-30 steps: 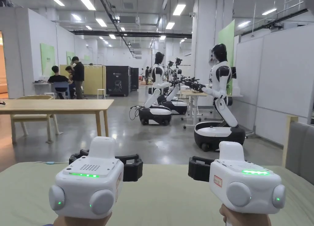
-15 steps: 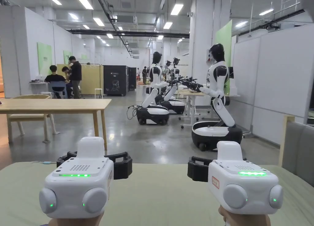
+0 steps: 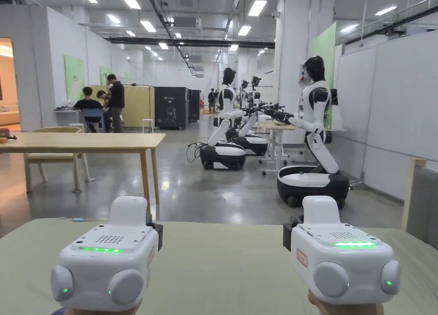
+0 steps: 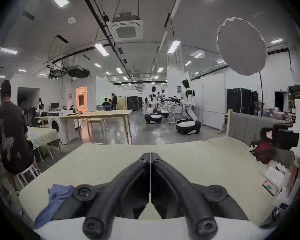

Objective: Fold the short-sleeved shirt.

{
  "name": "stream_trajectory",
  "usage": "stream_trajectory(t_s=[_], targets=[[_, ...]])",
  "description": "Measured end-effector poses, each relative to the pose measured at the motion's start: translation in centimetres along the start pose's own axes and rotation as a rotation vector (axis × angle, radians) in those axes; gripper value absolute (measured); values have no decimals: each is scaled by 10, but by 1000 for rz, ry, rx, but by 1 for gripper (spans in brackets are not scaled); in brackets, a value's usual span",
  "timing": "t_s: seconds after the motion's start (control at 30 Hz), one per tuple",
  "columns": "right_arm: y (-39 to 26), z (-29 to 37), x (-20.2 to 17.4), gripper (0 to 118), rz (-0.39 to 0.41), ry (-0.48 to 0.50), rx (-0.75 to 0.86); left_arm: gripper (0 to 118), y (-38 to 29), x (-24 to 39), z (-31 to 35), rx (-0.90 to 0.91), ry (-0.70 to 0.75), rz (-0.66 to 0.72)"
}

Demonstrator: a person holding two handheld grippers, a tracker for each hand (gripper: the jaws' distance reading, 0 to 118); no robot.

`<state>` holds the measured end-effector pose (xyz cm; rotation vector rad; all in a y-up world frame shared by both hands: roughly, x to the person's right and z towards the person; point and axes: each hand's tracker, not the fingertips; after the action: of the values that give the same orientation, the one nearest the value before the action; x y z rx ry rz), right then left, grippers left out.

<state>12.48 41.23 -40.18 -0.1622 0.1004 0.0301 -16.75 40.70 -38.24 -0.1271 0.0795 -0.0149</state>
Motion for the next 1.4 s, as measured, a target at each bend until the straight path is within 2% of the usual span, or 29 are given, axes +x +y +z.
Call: stream_trajectory(t_s=[0.07, 0.2, 0.3, 0.33, 0.47, 0.57, 0.6, 0.63, 0.67, 0.7, 0.73, 0.77, 0.8, 0.83, 0.9, 1.03, 1.07, 1.1, 1.13, 1.17, 1.2, 1.23, 1.27, 1.33, 1.37, 1.4], targets=[[-4, -2, -25, 2, 11, 63, 0, 0, -11, -24, -2, -32, 50, -2], [-21, -4, -97, 2, 37, 254, -19, 0, -42, -82, 19, -156, 186, 32], [-42, -2, -151, 2, 27, 410, -75, 0, -88, -152, 18, -469, 214, 112], [-48, -2, -162, 2, 24, 443, -86, 0, -98, -168, 17, -519, 204, 136], [-74, -5, -197, 2, 74, 495, -121, 0, -133, -222, 29, -550, 325, 162], [-91, -12, -207, 2, 90, 507, -156, 1, -152, -247, 17, -637, 275, 235], [-96, -14, -208, 2, 90, 514, -163, 5, -157, -251, 10, -657, 268, 238], [-101, -17, -208, 2, 87, 517, -169, 17, -163, -254, 1, -676, 255, 238], [-105, -19, -209, 2, 86, 520, -173, 47, -171, -258, -12, -698, 242, 245], [-108, -21, -210, 2, 87, 521, -179, 47, -180, -261, -27, -722, 231, 257], [-110, -23, -210, 2, 86, 525, -183, 62, -188, -263, -40, -765, 229, 259], [-112, -26, -211, 2, 85, 529, -190, 90, -202, -265, -59, -825, 223, 230], [-113, -29, -212, 2, 87, 529, -198, 118, -208, -262, -70, -793, 233, 224], [-115, -31, -212, 2, 88, 524, -207, 117, -221, -262, -86, -802, 257, 154], [-117, -37, -213, 2, 87, 523, -222, 117, -240, -261, -111, -860, 260, 152], [-124, -50, -216, 2, 100, 509, -244, 117, -238, -239, -105, -903, 275, 169], [-125, -52, -216, 2, 106, 509, -250, 117, -275, -268, -147, -936, 282, 180], [-127, -54, -217, 2, 110, 507, -256, 117, -282, -273, -150, -952, 283, 189], [-129, -56, -217, 2, 115, 503, -264, 117, -283, -278, -150, -912, 275, 225], [-132, -59, -218, 2, 121, 502, -272, 111, -278, -283, -146, -839, 322, 259], [-134, -60, -217, 2, 124, 502, -277, 79, -266, -284, -138, -774, 361, 274], [-136, -61, -217, 2, 127, 500, -280, 53, -261, -287, -130, -748, 383, 290], [-138, -62, -216, 2, 129, 498, -285, 38, -261, -289, -124, -779, 366, 279], [-140, -64, -212, 2, 128, 494, -294, 25, -277, -304, -140, -881, 287, 223], [-140, -63, -208, 2, 121, 489, -297, 8, -275, -307, -146, -884, 282, 205], [-139, -62, -204, 2, 112, 484, -298, 7, -269, -309, -150, -873, 271, 252]])
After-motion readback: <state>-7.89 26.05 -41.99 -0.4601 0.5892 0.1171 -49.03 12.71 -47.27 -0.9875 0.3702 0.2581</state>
